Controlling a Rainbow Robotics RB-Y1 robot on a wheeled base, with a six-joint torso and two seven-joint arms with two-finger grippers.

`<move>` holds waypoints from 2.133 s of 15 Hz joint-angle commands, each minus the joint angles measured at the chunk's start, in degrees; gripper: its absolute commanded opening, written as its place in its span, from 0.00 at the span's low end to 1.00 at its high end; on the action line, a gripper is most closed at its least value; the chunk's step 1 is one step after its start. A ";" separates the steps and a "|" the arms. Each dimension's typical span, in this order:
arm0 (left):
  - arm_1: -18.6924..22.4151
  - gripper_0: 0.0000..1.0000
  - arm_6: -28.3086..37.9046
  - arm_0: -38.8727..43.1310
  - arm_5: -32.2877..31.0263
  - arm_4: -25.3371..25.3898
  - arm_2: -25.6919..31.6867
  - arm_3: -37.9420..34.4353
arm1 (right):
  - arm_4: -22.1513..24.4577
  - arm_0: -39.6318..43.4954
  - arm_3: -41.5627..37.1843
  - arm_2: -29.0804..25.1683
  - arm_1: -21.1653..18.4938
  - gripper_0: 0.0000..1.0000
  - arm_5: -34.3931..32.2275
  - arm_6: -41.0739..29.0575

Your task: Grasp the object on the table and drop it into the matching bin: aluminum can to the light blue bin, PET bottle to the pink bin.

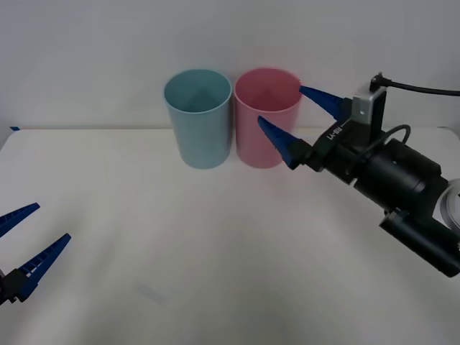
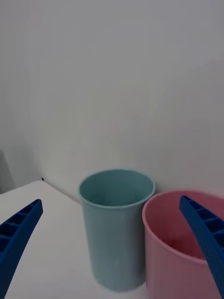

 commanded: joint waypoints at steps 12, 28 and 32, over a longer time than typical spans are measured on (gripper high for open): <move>0.00 1.00 0.00 0.00 0.00 0.00 0.00 0.00 | -10.53 33.38 -7.03 -28.64 0.54 1.00 -27.84 17.02; 0.00 1.00 0.00 0.00 0.00 0.00 0.00 0.00 | -10.44 47.35 -7.03 -41.65 10.03 1.00 -42.52 15.18; 0.00 1.00 0.00 0.00 0.00 0.00 0.00 0.00 | -10.44 47.35 -7.03 -41.65 10.03 1.00 -42.52 15.18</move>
